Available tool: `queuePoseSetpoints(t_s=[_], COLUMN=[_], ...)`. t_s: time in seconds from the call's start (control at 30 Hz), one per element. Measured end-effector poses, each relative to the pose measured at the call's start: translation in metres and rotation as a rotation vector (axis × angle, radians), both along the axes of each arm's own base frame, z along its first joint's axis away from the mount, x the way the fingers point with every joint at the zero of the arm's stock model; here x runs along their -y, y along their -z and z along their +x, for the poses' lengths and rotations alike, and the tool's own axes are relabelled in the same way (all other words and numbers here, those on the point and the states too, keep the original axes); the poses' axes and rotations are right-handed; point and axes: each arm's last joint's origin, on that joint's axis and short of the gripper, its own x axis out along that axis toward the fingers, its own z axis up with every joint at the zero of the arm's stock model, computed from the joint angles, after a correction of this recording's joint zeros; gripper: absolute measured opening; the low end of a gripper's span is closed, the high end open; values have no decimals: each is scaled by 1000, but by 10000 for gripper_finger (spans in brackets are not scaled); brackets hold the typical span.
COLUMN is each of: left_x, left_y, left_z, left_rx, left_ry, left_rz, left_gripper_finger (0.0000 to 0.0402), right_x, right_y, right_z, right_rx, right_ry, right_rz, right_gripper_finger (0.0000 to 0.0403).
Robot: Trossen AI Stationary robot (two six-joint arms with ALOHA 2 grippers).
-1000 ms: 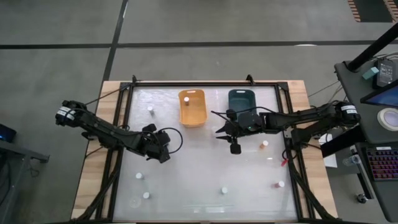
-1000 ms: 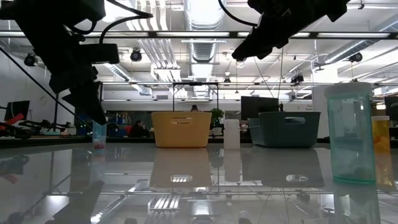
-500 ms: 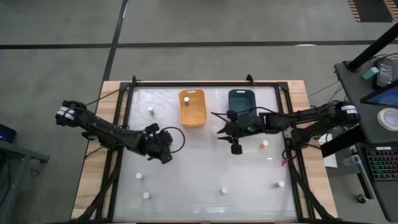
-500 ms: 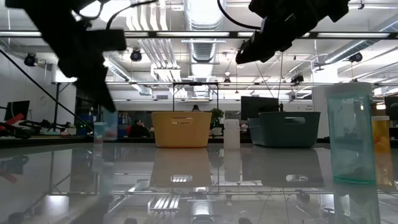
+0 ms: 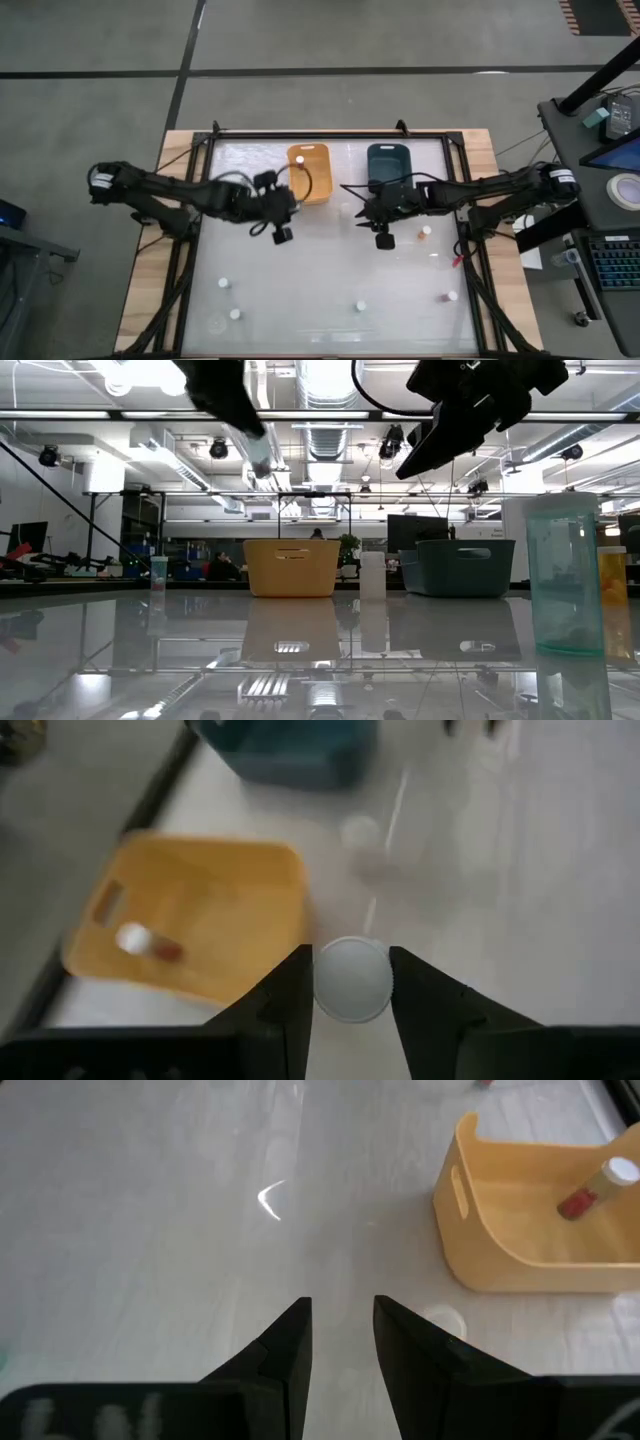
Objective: Pick and place medicine bottles into bin by pill shape (circle, oval)
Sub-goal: Put the blue capsule bottle into the yellow bin
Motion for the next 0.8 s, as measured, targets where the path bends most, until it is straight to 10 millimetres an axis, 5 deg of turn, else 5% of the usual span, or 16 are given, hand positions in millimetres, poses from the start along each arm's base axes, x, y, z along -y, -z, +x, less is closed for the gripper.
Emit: queuePoseSetpoints(t_s=[0.37, 0.8], left_x=[-72, -117], left_y=[-24, 11], left_z=[7, 66], left_rx=[54, -58], left_ry=[-152, -104], left_rz=[80, 79], left_gripper_finger=[98, 98], right_x=[1, 1], right_y=[-2, -12], right_z=[-19, -46], right_rx=[19, 117], right_ry=[0, -7], right_rz=[0, -8], right_gripper_finger=[100, 100])
